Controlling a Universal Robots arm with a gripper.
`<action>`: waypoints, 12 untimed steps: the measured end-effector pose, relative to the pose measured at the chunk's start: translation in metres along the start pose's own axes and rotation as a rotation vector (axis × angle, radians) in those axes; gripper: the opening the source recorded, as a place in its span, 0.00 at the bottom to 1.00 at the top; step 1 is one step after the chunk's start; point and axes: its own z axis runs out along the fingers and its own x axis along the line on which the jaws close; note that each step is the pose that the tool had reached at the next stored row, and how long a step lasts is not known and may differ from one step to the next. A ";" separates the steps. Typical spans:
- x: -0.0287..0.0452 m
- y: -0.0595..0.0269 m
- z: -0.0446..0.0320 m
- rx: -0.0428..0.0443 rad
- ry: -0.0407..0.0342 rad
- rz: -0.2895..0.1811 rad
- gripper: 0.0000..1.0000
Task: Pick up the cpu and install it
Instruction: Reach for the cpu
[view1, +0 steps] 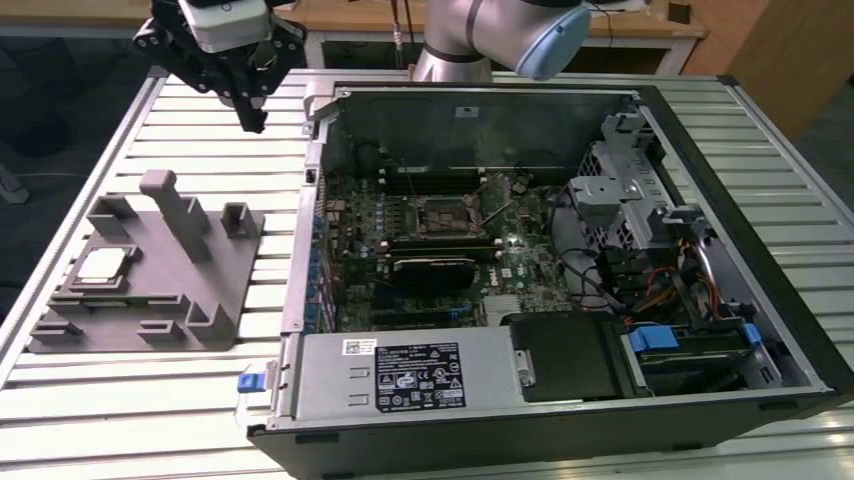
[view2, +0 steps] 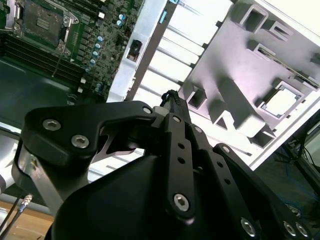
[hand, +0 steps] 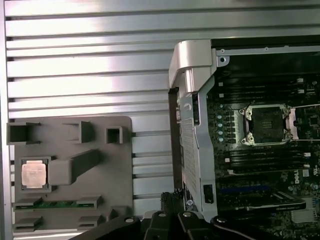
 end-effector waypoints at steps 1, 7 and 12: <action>0.0016 -0.0001 -0.0001 0.0001 0.0000 0.000 0.11; 0.0111 -0.0008 -0.0004 0.0000 -0.0006 0.000 0.11; 0.0190 -0.0014 -0.0006 -0.0001 -0.0010 0.000 0.11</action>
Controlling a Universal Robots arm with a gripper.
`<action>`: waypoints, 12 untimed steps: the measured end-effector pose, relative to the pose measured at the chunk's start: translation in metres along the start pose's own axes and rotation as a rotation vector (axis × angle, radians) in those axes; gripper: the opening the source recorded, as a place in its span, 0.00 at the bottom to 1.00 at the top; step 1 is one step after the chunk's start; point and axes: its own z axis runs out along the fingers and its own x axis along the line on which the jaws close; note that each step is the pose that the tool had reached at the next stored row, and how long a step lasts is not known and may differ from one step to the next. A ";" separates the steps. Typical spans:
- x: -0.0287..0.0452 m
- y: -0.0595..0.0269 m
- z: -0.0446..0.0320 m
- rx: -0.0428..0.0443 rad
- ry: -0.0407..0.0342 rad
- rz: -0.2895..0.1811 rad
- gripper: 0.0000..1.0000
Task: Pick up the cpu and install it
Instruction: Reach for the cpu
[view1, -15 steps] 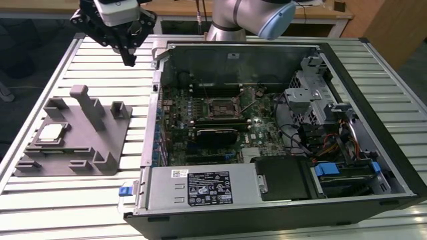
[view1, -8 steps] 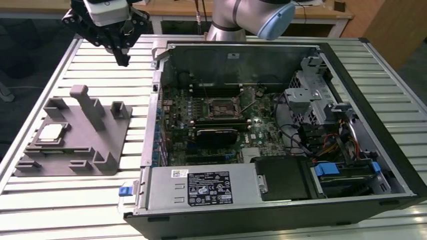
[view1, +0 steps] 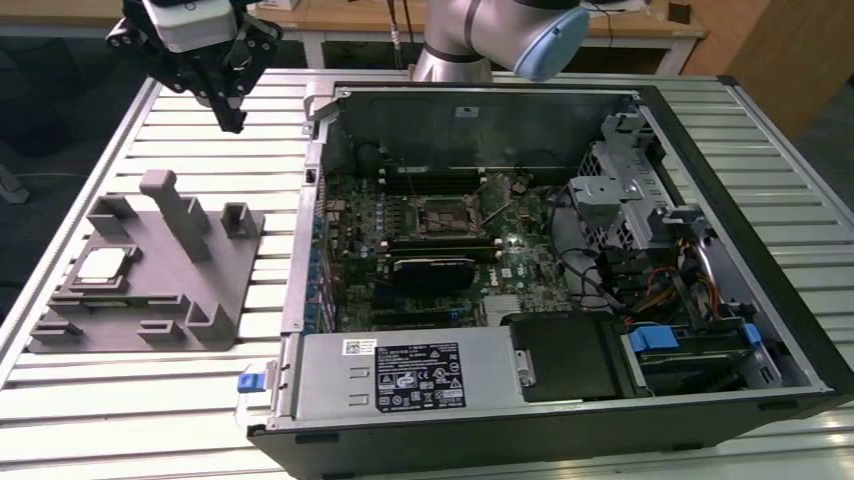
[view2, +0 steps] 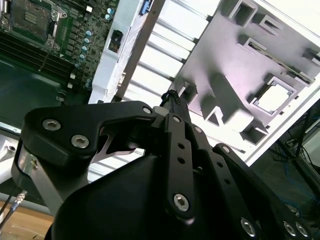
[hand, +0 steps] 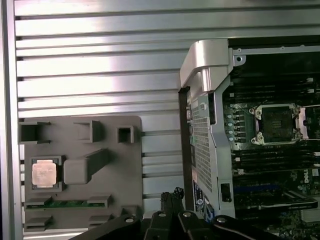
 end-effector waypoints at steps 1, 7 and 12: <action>0.0014 -0.0001 -0.0001 0.0000 0.0000 0.000 0.11; 0.0098 -0.0007 -0.0004 0.0001 -0.0003 0.000 0.11; 0.0167 -0.0012 -0.0006 0.0000 -0.0005 0.000 0.11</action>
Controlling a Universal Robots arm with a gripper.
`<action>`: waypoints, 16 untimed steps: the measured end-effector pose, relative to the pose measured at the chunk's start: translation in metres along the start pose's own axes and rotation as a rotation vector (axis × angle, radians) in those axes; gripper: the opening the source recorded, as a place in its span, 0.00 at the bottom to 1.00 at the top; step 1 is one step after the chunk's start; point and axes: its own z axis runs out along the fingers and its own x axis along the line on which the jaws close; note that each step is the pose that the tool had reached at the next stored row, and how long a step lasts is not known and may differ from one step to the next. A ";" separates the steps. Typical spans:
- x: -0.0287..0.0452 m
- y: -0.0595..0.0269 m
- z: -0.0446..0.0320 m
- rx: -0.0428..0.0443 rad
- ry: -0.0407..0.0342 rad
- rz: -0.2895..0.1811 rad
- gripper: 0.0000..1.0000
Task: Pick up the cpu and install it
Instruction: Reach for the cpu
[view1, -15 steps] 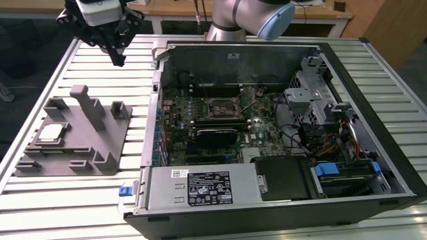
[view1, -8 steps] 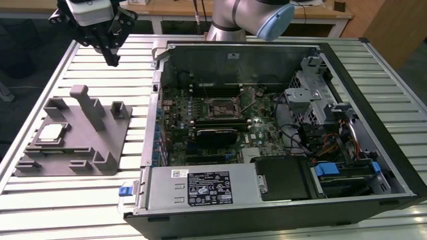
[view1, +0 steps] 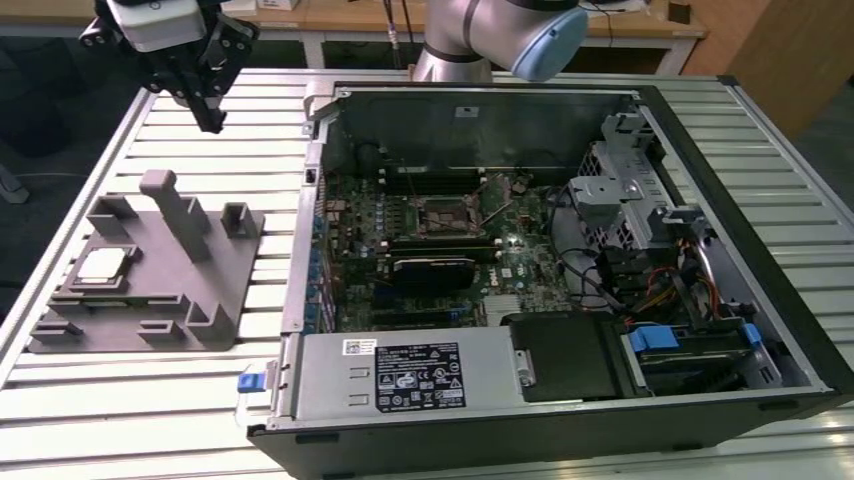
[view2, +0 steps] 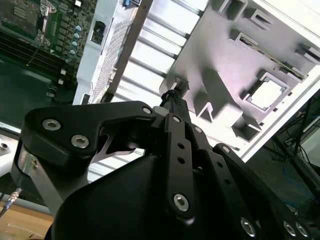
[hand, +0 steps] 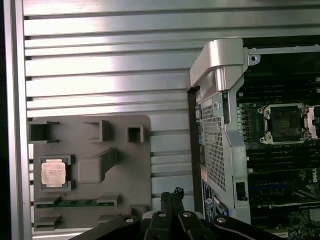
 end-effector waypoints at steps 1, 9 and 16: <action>0.0013 -0.0001 -0.0001 0.0000 0.0000 0.000 0.11; 0.0104 -0.0008 -0.0004 0.0000 -0.0001 0.000 0.11; 0.0174 -0.0013 -0.0006 0.0000 -0.0002 0.000 0.11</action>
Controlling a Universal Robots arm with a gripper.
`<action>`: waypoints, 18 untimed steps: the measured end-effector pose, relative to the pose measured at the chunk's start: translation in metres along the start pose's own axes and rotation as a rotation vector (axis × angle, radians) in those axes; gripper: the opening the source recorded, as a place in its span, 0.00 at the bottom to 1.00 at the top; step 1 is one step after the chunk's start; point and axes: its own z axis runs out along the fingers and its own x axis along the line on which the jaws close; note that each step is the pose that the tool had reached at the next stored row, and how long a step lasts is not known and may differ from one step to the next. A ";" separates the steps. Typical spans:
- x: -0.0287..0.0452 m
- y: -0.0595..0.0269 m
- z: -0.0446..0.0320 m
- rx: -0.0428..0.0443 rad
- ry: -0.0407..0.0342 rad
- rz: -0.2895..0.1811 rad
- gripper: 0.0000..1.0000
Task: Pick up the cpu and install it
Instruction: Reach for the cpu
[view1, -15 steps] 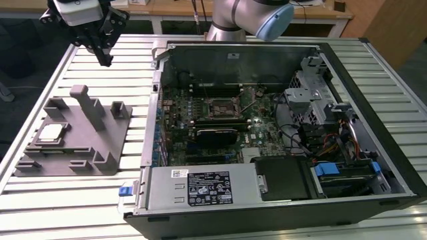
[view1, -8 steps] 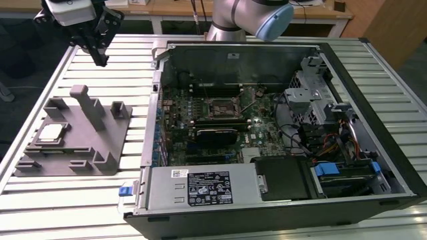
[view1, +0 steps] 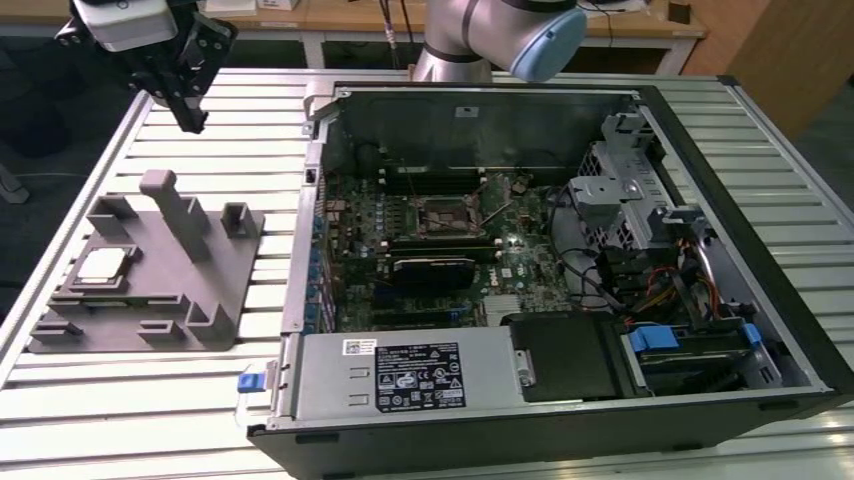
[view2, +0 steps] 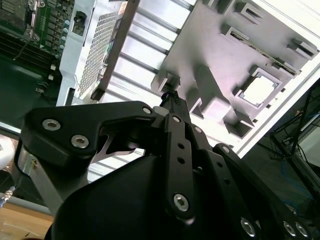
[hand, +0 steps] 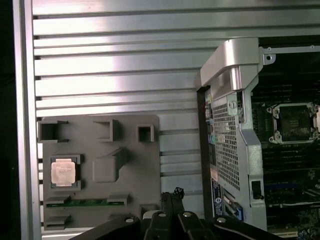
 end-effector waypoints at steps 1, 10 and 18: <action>0.0010 -0.0001 -0.0001 0.0000 0.0000 0.000 0.11; 0.0088 -0.0007 -0.0003 0.0000 0.0000 0.000 0.11; 0.0153 -0.0012 -0.0006 0.0000 0.0001 0.000 0.11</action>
